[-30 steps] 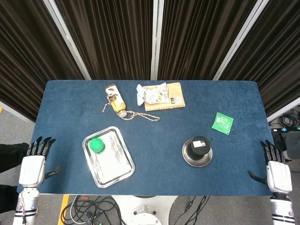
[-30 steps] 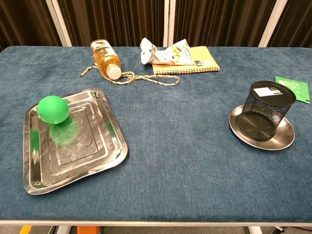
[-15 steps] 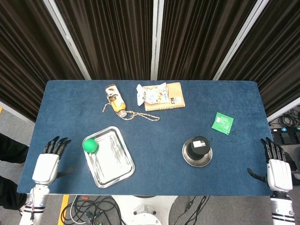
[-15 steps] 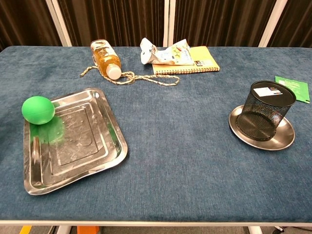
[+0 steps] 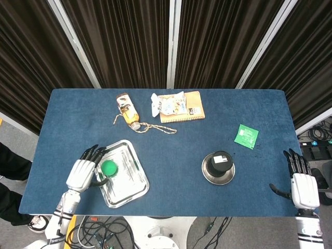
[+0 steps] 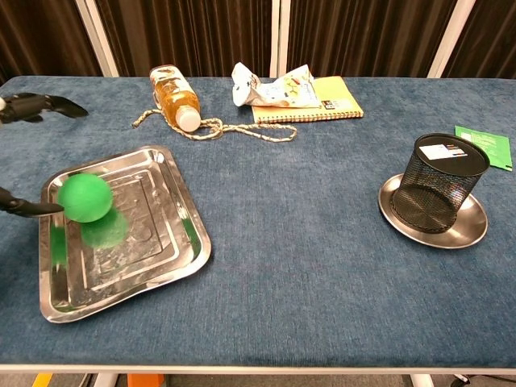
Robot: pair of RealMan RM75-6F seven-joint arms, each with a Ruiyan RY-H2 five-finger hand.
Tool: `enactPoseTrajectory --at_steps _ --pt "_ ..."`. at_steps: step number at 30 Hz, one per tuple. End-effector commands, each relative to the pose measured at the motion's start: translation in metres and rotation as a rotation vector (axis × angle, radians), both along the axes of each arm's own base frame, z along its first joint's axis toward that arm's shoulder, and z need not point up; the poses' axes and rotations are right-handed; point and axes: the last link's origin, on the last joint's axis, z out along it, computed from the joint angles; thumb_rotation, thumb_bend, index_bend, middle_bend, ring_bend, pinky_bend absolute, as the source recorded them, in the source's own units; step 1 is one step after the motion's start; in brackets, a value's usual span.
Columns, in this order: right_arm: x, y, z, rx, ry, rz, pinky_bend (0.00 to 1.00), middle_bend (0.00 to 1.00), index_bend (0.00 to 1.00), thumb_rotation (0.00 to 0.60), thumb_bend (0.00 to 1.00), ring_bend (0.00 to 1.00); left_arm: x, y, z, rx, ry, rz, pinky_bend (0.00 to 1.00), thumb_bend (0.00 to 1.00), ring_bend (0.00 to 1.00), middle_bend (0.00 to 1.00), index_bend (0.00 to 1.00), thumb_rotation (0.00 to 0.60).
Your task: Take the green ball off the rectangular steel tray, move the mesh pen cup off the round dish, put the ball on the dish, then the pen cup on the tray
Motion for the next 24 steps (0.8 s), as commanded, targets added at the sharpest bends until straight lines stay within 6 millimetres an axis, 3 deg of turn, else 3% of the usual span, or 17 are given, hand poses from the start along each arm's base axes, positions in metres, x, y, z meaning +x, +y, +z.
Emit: enactPoseTrajectory --at_steps 1,9,24 --pt "-0.001 -0.001 0.001 -0.004 -0.003 -0.001 0.00 0.00 0.00 0.600 0.05 0.00 -0.001 0.004 -0.004 -0.022 0.003 0.021 0.14 0.07 0.05 0.12 0.15 0.600" --pt "-0.001 -0.002 0.003 -0.006 -0.010 -0.001 0.00 0.00 0.00 0.600 0.05 0.00 -0.008 0.004 -0.010 -0.088 0.031 0.084 0.20 0.08 0.05 0.12 0.14 0.600" --pt "-0.005 -0.004 0.000 0.008 -0.003 -0.031 0.00 0.00 0.00 0.600 0.05 0.00 -0.004 0.020 -0.029 -0.113 0.000 0.065 0.24 0.08 0.05 0.12 0.14 0.600"
